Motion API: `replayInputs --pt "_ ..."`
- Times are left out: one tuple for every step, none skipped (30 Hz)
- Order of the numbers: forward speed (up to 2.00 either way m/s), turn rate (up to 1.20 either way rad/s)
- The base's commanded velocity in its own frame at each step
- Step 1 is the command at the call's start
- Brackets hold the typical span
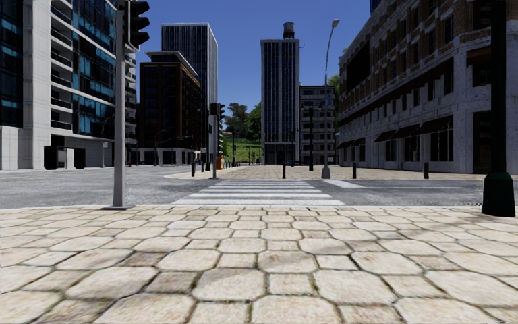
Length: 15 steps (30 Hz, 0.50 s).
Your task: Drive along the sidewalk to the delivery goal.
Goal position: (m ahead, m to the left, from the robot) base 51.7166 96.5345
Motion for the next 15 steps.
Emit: replayInputs --pt "2.0 0.0" --pt "2.0 0.0" --pt "2.0 0.0" --pt "2.0 0.0" --pt "2.0 0.0" --pt "2.0 0.0" --pt "2.0 0.0" --pt "2.0 0.0" --pt "2.0 0.0" --pt "2.0 0.0" --pt "2.0 0.0" --pt "2.0 0.0" --pt "2.0 0.0" --pt "2.0 0.0" --pt "2.0 0.0"
